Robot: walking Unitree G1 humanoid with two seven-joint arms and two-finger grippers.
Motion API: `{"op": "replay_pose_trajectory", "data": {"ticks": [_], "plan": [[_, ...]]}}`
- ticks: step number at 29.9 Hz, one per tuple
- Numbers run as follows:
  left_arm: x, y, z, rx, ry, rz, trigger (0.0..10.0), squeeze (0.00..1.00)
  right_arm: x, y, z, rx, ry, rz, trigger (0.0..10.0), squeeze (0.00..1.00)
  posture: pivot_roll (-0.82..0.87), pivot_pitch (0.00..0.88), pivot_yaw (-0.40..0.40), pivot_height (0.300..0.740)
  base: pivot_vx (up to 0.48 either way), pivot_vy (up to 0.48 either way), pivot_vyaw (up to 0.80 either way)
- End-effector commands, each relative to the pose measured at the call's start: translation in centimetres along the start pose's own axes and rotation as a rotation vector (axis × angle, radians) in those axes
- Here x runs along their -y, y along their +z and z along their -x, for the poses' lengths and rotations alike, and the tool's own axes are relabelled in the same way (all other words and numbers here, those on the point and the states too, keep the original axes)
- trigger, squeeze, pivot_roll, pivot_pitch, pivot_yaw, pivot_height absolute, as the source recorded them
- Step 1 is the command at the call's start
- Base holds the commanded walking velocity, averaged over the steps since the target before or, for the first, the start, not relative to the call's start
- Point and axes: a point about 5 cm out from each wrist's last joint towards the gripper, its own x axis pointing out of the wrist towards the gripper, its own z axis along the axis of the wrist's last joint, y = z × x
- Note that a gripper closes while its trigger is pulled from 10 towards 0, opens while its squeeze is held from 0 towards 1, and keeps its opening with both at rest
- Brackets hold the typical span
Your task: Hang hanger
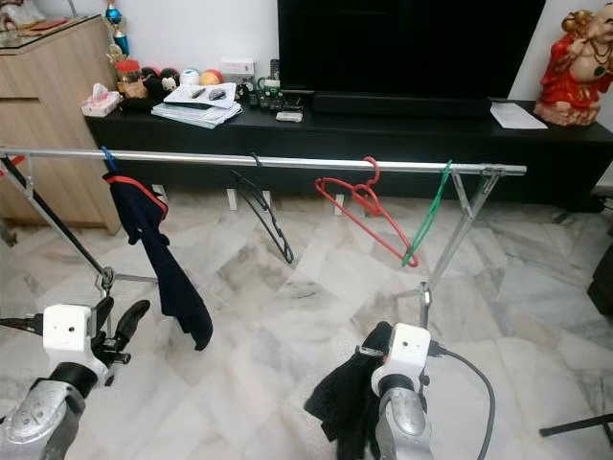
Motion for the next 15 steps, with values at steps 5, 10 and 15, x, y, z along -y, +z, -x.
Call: {"op": "replay_pose_trajectory", "data": {"ticks": [5,10,15], "plan": [[0.5,0.9,-0.7,0.014,-0.007,0.022,10.0,0.0,1.1,0.5,0.1,0.036,-0.023,0.014,10.0,0.0,0.09,0.0,0.025,0.74,0.0,0.0,0.0],[1.0,1.0,-1.1,0.008,-0.03,0.042,10.0,0.0,1.4,0.2,0.5,0.043,-0.046,0.002,10.0,0.0,0.08,0.0,0.025,0.74,0.0,0.0,0.0],[1.4,1.2,-1.3,0.025,-0.025,0.049,10.0,0.0,1.7,-0.2,0.8,0.035,-0.052,0.006,10.0,0.0,0.07,0.0,0.005,0.74,0.0,0.0,0.0]]}}
